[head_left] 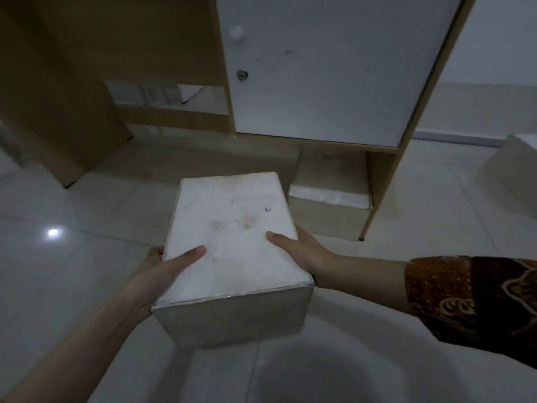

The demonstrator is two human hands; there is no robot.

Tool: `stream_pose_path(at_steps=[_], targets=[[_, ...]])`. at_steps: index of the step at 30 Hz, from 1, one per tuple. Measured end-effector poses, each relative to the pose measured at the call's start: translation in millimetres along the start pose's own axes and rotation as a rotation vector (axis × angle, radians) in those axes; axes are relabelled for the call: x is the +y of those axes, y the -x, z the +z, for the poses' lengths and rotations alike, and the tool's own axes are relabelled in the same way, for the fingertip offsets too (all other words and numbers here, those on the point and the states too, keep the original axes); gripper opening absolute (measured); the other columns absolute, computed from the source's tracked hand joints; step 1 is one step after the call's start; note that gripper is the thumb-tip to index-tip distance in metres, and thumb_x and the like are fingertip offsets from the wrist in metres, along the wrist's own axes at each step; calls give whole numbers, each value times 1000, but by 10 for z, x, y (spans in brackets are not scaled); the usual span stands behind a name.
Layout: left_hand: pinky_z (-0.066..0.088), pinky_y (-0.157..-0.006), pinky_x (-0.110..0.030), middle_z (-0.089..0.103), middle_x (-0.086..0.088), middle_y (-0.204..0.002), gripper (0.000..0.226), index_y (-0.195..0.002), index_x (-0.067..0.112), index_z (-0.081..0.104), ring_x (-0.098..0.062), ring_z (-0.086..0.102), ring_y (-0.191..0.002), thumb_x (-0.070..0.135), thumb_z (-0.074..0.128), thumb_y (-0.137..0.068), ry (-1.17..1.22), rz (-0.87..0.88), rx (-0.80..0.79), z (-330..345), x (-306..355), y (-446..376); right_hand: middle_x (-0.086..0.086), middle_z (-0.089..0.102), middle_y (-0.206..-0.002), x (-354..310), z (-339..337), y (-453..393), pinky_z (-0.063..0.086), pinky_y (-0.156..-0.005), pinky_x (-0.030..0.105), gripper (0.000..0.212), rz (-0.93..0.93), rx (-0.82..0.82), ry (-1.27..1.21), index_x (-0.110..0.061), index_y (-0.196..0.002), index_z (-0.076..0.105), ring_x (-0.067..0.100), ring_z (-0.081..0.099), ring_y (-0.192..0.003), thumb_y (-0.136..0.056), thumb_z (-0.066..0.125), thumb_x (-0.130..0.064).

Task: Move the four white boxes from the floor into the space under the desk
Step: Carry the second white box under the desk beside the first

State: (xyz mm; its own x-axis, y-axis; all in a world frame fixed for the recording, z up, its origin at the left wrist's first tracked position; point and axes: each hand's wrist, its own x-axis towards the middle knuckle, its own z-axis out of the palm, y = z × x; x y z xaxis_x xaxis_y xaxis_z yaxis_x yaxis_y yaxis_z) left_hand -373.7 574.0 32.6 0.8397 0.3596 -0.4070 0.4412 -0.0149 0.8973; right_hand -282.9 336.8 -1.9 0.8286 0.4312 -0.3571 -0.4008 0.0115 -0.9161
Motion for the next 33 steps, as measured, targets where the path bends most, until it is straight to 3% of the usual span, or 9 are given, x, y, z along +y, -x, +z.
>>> stream_pose_path(at_steps=[2, 6, 13, 18, 23, 25, 27, 30, 33], targets=[[54, -47, -22, 73, -2, -94, 42, -101, 13, 62, -13, 74, -69, 35, 78, -70, -32, 16, 3, -88, 86, -226, 1, 64, -122, -64, 85, -287, 59, -71, 27, 56, -6, 7, 3, -23, -135, 45, 17, 67, -99, -85, 68, -34], [52, -64, -28, 68, -3, -110, 56, -124, 17, 55, -17, 68, -90, 37, 76, -76, -99, 31, -28, -170, 198, -803, 7, 60, -131, -41, 170, -771, 55, -83, 33, 59, -27, 94, -43, -18, -140, 41, 24, 63, -109, -88, 65, -31], [50, -72, -24, 68, -2, -111, 48, -125, 21, 60, -9, 66, -86, 35, 73, -80, -185, 65, -114, -158, 165, -1557, 5, 60, -130, 99, 179, -1228, 58, -76, 29, 60, 11, 230, -105, -18, -140, 42, 22, 64, -105, -87, 66, -31], [51, -69, -20, 71, 6, -103, 43, -120, 25, 62, -4, 67, -86, 32, 74, -80, -131, 83, -175, -40, 108, -2049, 5, 59, -132, 163, 105, -1526, 49, -98, 45, 64, 7, 389, -33, -18, -140, 43, 25, 60, -113, -84, 69, -35], [49, -54, -6, 67, 20, -90, 25, -101, 32, 64, 13, 67, -67, 27, 76, -80, -97, 100, -212, 92, 33, -2344, 5, 68, -114, 172, 37, -1667, 55, -89, 40, 44, -66, 607, 112, -15, -123, 59, 23, 66, -99, -82, 71, -29], [49, -54, -4, 67, 20, -90, 22, -94, 34, 64, 14, 66, -67, 25, 76, -79, -91, 117, -201, 134, 15, -2358, 1, 68, -108, 178, 35, -1657, 56, -80, 29, 41, -92, 640, 164, -17, -120, 60, 20, 66, -97, -82, 71, -28], [52, -64, -10, 69, 12, -96, 31, -105, 31, 65, 6, 69, -75, 26, 78, -77, -163, 140, -154, 201, -26, -2333, -4, 65, -109, 212, 25, -1621, 53, -73, 18, 46, -82, 640, 239, -17, -127, 55, 18, 64, -99, -85, 68, -27], [47, -86, -22, 67, 6, -113, 54, -129, 22, 57, -13, 65, -101, 28, 76, -78, -357, 233, -39, 202, -172, -2206, 2, 58, -131, 339, 30, -1516, 47, -97, 31, 59, -77, 588, 397, -18, -141, 39, 22, 57, -117, -88, 64, -23], [32, -112, -29, 45, -7, -149, 61, -142, 15, 45, -21, 40, -139, 32, 66, -87, -564, 464, -69, 131, -367, -1963, 6, 23, -158, 449, 25, -1357, 18, -112, 28, 72, -153, 452, 704, -19, -150, 21, 22, 22, -144, -91, 58, -33]])
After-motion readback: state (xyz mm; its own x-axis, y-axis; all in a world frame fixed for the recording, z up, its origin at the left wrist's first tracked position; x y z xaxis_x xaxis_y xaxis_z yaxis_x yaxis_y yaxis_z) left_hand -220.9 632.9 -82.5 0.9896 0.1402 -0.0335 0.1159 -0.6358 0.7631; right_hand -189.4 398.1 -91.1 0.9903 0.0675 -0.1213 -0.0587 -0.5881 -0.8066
